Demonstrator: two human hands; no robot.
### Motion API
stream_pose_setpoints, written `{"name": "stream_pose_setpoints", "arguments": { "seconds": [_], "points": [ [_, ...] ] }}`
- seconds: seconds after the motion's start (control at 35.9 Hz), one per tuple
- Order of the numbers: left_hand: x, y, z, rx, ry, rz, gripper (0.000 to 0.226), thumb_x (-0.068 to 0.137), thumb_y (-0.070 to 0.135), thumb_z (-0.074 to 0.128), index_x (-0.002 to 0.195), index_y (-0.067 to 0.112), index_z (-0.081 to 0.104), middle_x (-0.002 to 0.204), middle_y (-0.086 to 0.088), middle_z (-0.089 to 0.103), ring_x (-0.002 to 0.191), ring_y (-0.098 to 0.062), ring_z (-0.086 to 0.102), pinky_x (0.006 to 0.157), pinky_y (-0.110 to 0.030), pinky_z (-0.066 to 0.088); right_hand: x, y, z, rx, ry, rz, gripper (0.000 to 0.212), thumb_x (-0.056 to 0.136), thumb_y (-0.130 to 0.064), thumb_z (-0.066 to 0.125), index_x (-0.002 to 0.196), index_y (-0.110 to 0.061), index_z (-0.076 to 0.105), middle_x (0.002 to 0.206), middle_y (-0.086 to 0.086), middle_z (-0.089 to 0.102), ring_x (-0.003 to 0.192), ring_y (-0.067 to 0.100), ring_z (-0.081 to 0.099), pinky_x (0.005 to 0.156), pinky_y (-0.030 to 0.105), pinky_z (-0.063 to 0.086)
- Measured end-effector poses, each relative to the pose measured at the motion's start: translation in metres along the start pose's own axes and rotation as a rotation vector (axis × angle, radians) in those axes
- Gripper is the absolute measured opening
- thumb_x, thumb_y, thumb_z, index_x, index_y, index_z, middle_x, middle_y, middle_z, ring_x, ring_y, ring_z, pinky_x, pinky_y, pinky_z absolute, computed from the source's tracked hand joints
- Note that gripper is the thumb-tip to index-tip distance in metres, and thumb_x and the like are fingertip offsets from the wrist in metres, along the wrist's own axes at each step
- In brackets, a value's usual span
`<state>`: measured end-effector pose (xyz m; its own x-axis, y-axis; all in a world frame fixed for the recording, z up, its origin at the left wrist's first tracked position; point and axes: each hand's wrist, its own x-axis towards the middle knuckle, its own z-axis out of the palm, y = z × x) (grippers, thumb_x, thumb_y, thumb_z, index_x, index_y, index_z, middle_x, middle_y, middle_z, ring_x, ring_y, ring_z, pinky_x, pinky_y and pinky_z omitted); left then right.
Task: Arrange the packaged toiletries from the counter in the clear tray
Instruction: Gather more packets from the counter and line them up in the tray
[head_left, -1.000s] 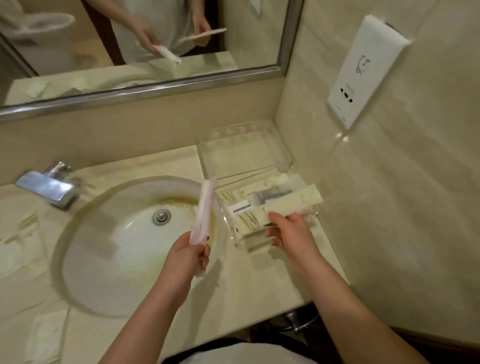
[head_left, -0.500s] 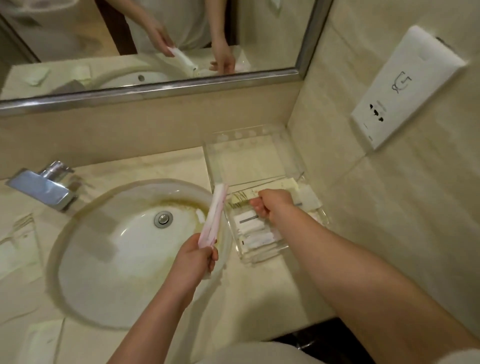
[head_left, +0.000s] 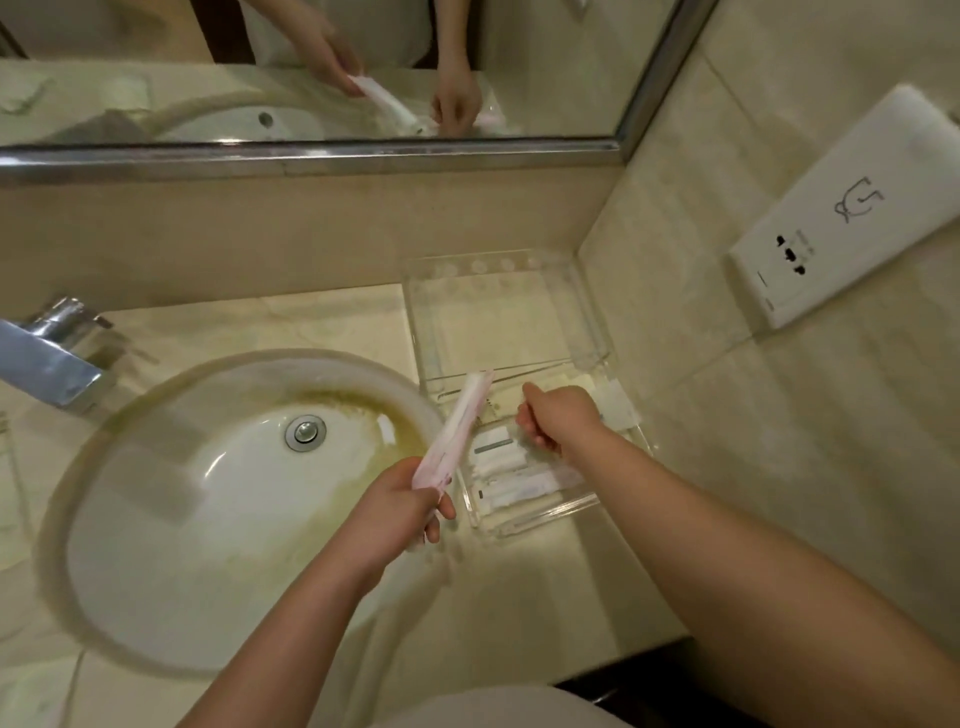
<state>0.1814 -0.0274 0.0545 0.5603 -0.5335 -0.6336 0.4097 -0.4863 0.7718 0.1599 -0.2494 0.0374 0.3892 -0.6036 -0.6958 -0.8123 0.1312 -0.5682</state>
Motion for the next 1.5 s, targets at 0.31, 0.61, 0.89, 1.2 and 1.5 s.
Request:
{"name": "stream_pose_setpoints", "arguments": {
  "seconds": [0.31,0.61,0.89,1.2,1.5],
  "points": [
    [0.02,0.039,0.03,0.286,-0.329,0.081,0.022,0.091,0.006,0.05,0.107,0.014,0.063,0.093,-0.002,0.076,0.066,-0.016,0.068,0.057,-0.026,0.048,-0.021,0.057,-0.075,0.4,-0.084,-0.117,0.017,0.095,-0.015,0.06,0.078,-0.013,0.06,0.07,0.003,0.056,0.048,0.008,0.042,0.036,0.018,0.029],
    [0.018,-0.002,0.05,0.299,-0.051,0.044,0.011,0.079,0.005,0.075,0.088,0.009,0.069,0.06,-0.003,0.07,0.051,-0.012,0.059,0.048,-0.023,0.045,-0.029,0.138,-0.073,0.503,0.031,0.176,0.028,0.091,-0.041,0.056,0.076,-0.018,0.059,0.059,0.004,0.06,0.041,0.017,0.04,0.051,0.025,0.028],
    [0.004,-0.023,0.052,0.189,-0.008,0.016,0.012,0.079,0.007,0.078,0.087,0.012,0.071,0.056,-0.002,0.067,0.05,-0.011,0.053,0.048,-0.021,0.04,-0.034,0.168,-0.064,0.544,0.134,0.062,0.01,0.089,-0.033,0.065,0.088,-0.023,0.062,0.058,-0.002,0.062,0.044,0.012,0.049,0.046,0.024,0.035],
    [0.01,-0.014,0.039,-0.132,0.051,-0.095,0.014,0.088,-0.001,0.065,0.1,0.001,0.069,0.074,-0.009,0.074,0.063,-0.014,0.07,0.05,-0.021,0.048,-0.03,0.159,-0.068,0.632,0.121,0.013,0.003,0.089,-0.021,0.064,0.088,-0.024,0.065,0.059,-0.002,0.058,0.047,0.011,0.049,0.048,0.024,0.033],
    [0.016,-0.021,0.04,-0.1,0.17,-0.089,0.012,0.088,0.009,0.068,0.092,-0.001,0.071,0.07,-0.01,0.072,0.059,-0.016,0.064,0.058,-0.028,0.045,-0.026,0.154,-0.068,0.586,0.189,0.026,0.003,0.086,-0.02,0.068,0.089,-0.018,0.067,0.063,0.003,0.062,0.049,0.014,0.048,0.049,0.026,0.036]
  ]
}}
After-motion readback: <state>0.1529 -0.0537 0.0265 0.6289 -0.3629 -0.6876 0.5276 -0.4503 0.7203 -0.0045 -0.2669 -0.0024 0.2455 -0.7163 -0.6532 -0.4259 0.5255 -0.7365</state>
